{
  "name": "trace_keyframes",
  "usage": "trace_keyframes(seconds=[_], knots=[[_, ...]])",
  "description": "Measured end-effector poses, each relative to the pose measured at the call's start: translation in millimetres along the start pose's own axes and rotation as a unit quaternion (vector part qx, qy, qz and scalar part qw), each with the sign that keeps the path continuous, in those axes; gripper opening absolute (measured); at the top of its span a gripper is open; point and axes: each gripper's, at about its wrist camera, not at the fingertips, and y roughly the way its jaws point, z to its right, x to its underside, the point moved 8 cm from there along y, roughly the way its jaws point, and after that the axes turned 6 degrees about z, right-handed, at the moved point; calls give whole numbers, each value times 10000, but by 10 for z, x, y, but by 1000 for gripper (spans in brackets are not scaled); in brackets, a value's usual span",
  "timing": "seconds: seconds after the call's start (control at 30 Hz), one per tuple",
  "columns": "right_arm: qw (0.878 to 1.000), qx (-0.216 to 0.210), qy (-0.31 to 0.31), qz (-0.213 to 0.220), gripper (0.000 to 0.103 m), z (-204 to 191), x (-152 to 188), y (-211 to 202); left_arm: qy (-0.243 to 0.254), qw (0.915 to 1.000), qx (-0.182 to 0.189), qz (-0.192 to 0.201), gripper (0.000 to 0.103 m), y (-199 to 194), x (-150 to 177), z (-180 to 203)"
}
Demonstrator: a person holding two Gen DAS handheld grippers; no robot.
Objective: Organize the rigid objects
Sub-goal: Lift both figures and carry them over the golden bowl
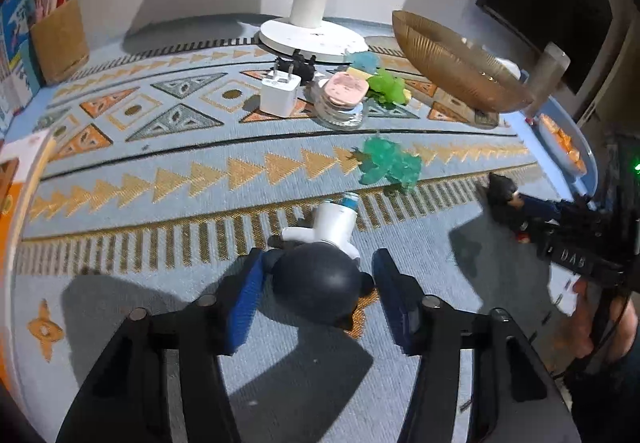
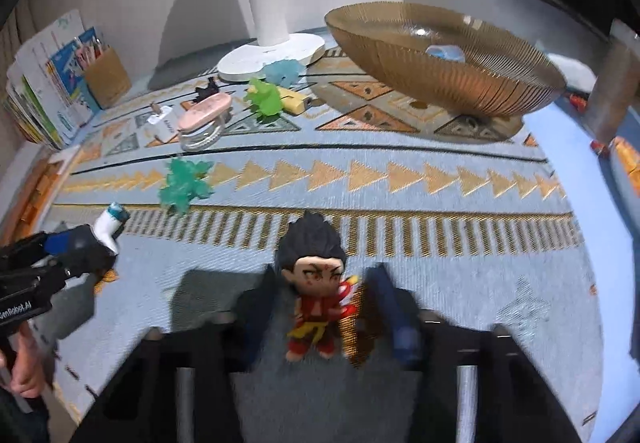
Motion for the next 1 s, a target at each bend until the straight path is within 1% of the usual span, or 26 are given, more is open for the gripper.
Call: trace_keyframes(seconds=[0.1, 0.23, 0.3, 0.5, 0.6, 0.73, 0.87, 0.93, 1.0], knots=[[9998, -117, 158, 78, 35, 22, 5, -31, 61, 10000, -45, 33, 51, -39, 0, 27], [9992, -238, 155, 288, 35, 5, -31, -189, 119, 9995, 102, 268, 51, -211, -109, 137], [9985, -206, 158, 491, 35, 28, -137, -334, 184, 9987, 201, 425, 51, -307, -220, 230], [9906, 96, 121, 1357, 35, 278, -644, -924, 515, 9915, 550, 1060, 51, -616, -765, 681], [9846, 325, 202, 1708, 35, 499, -907, -1169, 664, 9861, 801, 1298, 51, -703, -1085, 935], [9754, 558, 467, 2081, 35, 887, -1280, -1409, 907, 9784, 905, 1623, 51, -713, -1578, 1280], [9732, 508, 736, 2118, 35, 1171, -1563, -1392, 902, 9751, 1066, 1726, 51, -551, -1954, 1536], [9741, 508, 836, 2037, 35, 1285, -1656, -1296, 855, 9754, 1134, 1683, 51, -386, -2082, 1640], [9767, 425, 966, 1867, 35, 1400, -1735, -1112, 788, 9779, 1171, 1539, 51, -154, -2150, 1724]])
